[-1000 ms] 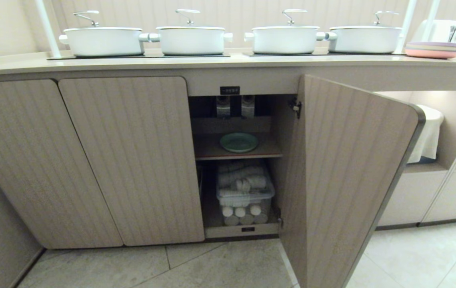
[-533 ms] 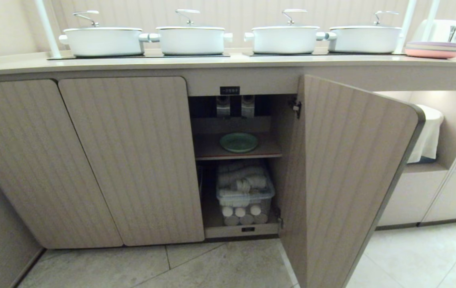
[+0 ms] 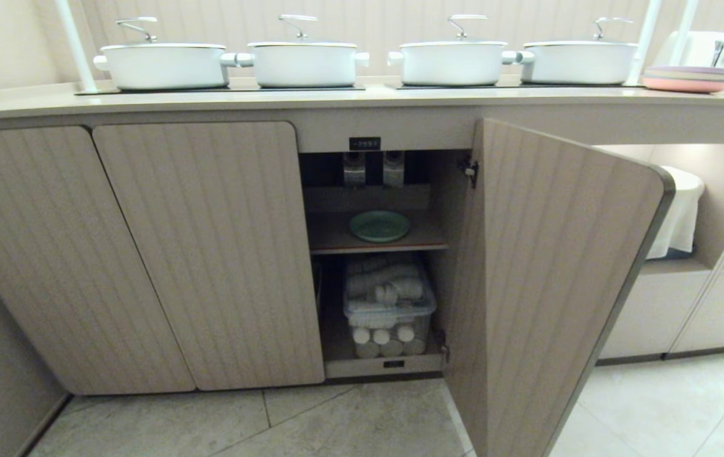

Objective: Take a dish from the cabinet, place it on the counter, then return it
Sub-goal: Close the cabinet door

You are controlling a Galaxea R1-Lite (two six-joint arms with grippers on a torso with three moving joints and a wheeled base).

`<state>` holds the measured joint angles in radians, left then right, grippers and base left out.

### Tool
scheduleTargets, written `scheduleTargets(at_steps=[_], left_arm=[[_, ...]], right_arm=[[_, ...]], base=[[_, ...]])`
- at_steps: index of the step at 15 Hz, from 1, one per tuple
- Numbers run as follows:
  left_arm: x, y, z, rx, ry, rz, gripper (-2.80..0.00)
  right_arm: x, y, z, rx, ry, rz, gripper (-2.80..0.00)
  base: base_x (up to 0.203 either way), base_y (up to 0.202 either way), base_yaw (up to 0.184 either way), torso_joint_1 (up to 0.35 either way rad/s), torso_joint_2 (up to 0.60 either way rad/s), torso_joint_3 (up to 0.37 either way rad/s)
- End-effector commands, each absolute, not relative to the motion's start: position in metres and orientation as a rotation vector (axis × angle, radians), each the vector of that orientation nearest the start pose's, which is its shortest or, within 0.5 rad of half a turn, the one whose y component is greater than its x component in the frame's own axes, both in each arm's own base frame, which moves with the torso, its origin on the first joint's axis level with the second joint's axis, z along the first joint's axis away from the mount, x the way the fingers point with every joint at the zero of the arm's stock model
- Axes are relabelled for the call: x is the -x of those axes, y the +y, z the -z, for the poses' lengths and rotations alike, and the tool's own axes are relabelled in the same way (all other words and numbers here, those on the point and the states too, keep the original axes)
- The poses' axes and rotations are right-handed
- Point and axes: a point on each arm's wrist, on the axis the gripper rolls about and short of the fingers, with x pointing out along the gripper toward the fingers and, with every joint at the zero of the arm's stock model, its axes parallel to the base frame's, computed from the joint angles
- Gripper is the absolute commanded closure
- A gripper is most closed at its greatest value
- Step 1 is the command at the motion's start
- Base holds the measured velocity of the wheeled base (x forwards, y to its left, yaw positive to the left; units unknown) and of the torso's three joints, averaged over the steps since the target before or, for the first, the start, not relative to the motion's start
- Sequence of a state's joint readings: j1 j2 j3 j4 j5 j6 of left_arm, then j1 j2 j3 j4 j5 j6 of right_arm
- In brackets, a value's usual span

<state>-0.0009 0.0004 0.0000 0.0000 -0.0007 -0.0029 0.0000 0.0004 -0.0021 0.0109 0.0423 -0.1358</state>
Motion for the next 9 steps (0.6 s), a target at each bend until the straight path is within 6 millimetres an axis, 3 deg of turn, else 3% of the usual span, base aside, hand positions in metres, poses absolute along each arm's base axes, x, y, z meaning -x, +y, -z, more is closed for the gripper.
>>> scheduleTargets(at_steps=[1, 9], left_arm=[[0.023, 0.0, -0.075, 0.003, 0.0, 0.003, 0.0], [0.023, 0.0, -0.075, 0.003, 0.0, 0.002, 0.0]], right_arm=[[0.023, 0.001, -0.076, 0.143, 0.01, -0.044, 0.0], [0.016, 0.001, -0.088, 0.142, 0.077, -0.048, 0.0]], base=[[0.0, 0.0, 0.0, 0.0, 0.0, 0.0], [0.0, 0.0, 0.0, 0.0, 0.0, 0.0]])
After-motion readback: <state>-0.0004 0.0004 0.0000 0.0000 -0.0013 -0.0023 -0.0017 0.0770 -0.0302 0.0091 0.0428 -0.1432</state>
